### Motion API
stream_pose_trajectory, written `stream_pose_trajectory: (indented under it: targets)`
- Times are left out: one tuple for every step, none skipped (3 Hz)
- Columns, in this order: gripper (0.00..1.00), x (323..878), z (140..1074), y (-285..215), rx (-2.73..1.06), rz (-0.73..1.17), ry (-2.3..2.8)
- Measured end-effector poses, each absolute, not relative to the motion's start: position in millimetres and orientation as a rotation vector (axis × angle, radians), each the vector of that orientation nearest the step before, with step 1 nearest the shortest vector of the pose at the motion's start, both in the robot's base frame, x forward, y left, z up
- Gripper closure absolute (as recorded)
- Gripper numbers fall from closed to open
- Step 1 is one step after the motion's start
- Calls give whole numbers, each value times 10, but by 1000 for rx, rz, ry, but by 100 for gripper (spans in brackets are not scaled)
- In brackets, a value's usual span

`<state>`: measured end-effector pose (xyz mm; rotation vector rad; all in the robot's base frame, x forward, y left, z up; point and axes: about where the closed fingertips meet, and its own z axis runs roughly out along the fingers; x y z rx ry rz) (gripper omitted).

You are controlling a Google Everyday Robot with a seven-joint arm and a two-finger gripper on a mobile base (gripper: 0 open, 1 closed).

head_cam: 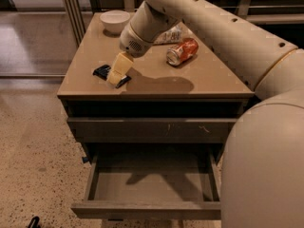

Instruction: Place rxbar blueberry into middle drawer

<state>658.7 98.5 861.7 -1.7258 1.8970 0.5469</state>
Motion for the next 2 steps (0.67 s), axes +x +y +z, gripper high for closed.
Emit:
stream_pose_trajectory:
  targets:
    - [0, 6587, 8497, 1088, -1771, 586, 1900]
    - [0, 6585, 8475, 1104, -1779, 593, 1901]
